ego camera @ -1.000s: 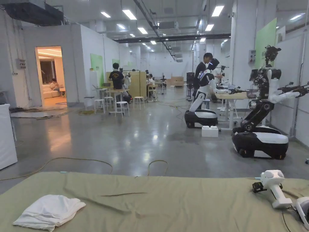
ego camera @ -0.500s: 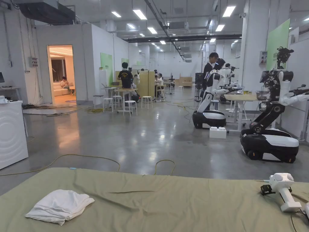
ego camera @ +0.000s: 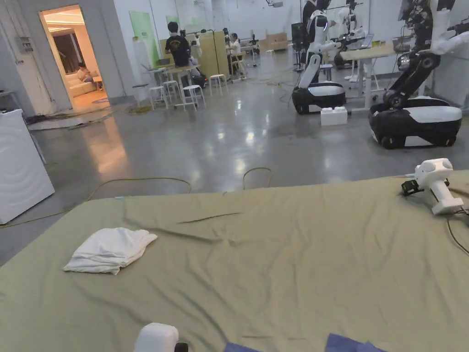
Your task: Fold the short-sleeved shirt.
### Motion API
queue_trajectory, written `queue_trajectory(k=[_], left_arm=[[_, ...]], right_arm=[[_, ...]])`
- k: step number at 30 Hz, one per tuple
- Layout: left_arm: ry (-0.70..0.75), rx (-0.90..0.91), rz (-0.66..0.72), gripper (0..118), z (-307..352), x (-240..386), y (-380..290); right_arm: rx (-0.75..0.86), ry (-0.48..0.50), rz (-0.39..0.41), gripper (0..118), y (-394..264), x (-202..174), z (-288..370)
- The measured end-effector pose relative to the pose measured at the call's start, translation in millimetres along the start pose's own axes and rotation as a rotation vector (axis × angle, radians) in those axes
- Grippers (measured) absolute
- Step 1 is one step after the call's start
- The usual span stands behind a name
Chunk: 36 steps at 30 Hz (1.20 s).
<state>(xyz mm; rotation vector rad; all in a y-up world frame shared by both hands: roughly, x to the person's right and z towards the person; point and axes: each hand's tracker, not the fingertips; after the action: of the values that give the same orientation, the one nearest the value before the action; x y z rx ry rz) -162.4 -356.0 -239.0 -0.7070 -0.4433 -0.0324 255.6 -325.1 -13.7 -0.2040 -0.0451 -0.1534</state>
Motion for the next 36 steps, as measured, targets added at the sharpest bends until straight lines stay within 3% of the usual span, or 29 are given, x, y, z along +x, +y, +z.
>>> queue_trajectory(k=[7, 10, 13, 17, 19, 24, 25, 28, 31, 33, 36], left_arm=[[0.037, -0.223, 0.059, 71, -175.4, -26.9, 15.2], [0.078, -0.307, 0.118, 71, -227.3, -36.1, 12.5], [0.112, -0.387, 0.072, 70, -256.2, -35.1, 11.1], [0.119, -0.383, 0.04, 36, -258.5, -27.7, 13.2], [0.068, -0.406, 0.05, 7, -262.2, -24.8, 13.0], [0.122, -0.44, 0.036, 6, -274.7, -16.3, 13.9], [0.116, -0.451, 0.04, 6, -276.3, -18.2, 15.5], [0.104, -0.472, 0.05, 6, -276.9, -20.0, 18.7], [0.101, -0.471, 0.049, 6, -276.9, -20.3, 17.7], [0.096, -0.471, 0.041, 6, -276.8, -19.9, 18.0], [0.09, -0.471, 0.044, 6, -277.7, -22.9, 18.7]], right_arm=[[-0.121, -0.067, -0.038, 0, -29.0, 20.4, -11.0], [-0.157, -0.102, -0.067, 0, -40.1, 28.6, -11.2], [-0.208, -0.126, -0.11, 0, -52.8, 37.3, -10.6], [-0.262, -0.159, -0.15, 0, -67.3, 48.8, -16.3], [-0.284, -0.147, -0.184, 0, -71.8, 53.3, -23.7], [-0.342, -0.116, -0.142, 0, -63.9, 66.6, -74.3], [-0.396, -0.099, -0.131, 3, -60.0, 73.1, -97.2], [-0.47, -0.089, -0.14, 71, -60.0, 93.2, -172.6], [-0.552, -0.067, -0.229, 74, -78.9, 114.0, -244.1], [-0.641, -0.109, -0.22, 74, -95.0, 119.2, -287.8], [-0.764, -0.162, -0.137, 73, -121.3, 112.5, -334.3]])
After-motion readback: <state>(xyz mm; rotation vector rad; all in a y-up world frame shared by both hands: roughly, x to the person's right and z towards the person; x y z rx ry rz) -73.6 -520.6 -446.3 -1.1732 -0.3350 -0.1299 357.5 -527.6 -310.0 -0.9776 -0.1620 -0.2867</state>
